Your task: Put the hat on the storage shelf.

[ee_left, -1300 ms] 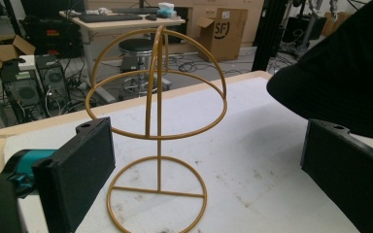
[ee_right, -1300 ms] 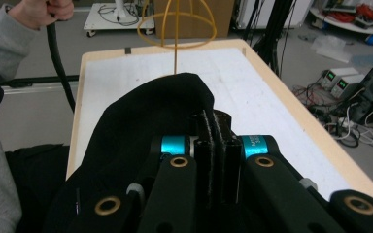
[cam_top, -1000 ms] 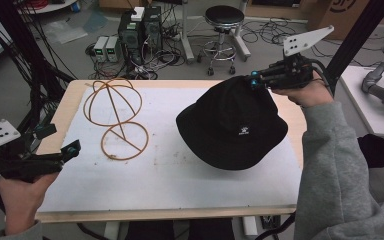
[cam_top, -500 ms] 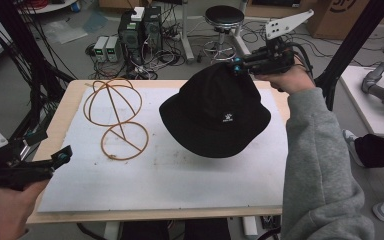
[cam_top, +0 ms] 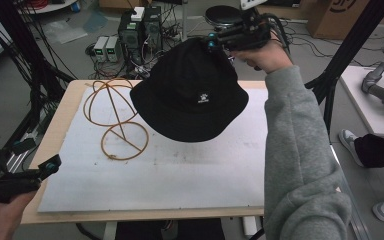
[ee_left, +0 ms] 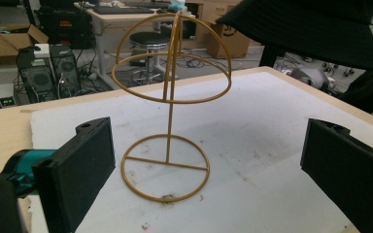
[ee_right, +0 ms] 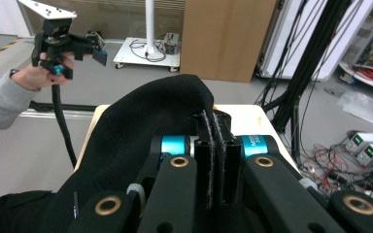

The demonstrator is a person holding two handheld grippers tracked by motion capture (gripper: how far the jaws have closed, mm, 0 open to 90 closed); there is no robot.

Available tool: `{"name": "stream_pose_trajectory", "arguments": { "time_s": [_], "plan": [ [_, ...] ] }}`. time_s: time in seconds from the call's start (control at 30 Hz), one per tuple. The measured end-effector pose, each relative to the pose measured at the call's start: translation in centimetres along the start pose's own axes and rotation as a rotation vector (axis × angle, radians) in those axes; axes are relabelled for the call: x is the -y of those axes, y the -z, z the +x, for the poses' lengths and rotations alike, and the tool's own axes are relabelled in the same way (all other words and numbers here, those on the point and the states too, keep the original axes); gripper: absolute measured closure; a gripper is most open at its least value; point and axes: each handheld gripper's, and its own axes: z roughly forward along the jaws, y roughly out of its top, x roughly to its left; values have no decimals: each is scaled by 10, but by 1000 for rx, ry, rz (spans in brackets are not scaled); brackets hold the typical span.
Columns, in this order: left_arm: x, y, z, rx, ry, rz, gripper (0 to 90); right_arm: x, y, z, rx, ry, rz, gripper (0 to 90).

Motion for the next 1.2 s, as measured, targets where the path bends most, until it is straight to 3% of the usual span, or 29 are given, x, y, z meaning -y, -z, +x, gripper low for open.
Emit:
{"name": "stream_pose_trajectory", "arguments": {
  "time_s": [0.47,0.53,0.77,0.8,0.93,1.2],
  "plan": [
    [12,31,-8,-16,22,17,57,-33,-64,-13,-64,40,-51,893],
    [14,36,-9,-13,21,14,58,-38,-80,-14,-71,43,-37,893],
    [21,51,-11,-37,29,25,58,-45,-112,-18,-95,53,-45,893],
    [21,53,-11,-40,29,28,58,-47,-124,-19,-98,56,-40,893],
    [24,60,-14,-47,30,28,57,-49,-144,-21,-113,65,-28,893],
    [29,68,-15,-58,34,42,57,-47,-179,-25,-108,57,-10,893]
  ]
}}
